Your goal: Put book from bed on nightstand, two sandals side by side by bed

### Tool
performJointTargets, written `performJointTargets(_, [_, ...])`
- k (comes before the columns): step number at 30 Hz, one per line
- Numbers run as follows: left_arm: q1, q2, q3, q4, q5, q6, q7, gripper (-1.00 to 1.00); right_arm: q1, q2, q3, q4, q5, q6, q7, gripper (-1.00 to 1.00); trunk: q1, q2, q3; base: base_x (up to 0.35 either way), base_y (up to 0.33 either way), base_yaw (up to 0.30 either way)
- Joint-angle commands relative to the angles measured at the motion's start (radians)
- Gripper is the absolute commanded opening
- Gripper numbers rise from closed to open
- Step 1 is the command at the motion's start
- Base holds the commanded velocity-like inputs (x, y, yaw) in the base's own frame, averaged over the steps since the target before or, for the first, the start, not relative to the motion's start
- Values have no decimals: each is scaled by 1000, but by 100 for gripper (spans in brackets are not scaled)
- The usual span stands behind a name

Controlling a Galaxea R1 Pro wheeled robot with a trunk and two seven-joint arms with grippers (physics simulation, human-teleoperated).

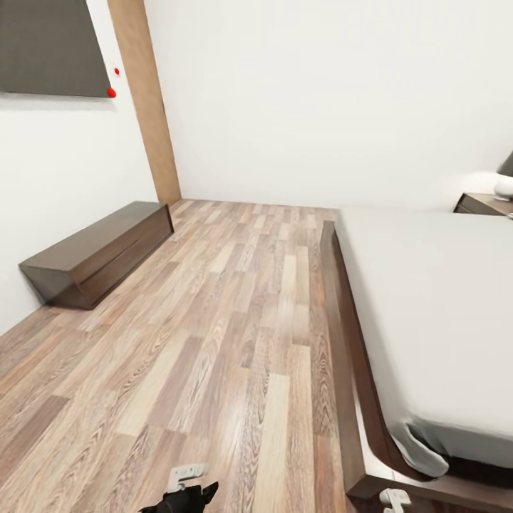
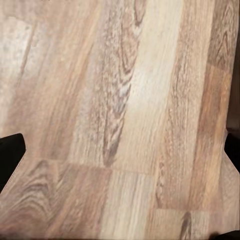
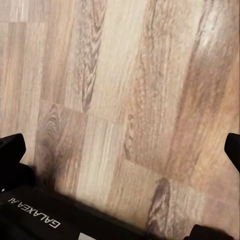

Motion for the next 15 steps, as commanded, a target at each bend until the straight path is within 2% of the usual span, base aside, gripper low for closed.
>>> performJointTargets(1, [-1, 0, -6, 2, 7, -5, -1, 100, 0, 0, -9, -2, 7, 7, 6, 100, 0, 0, -1, 0, 0, 295])
performJointTargets(15, [-1, 0, -6, 2, 7, -5, -1, 100, 0, 0, -9, -2, 6, 6, 6, 100, 0, 0, -1, 0, 0, 295])
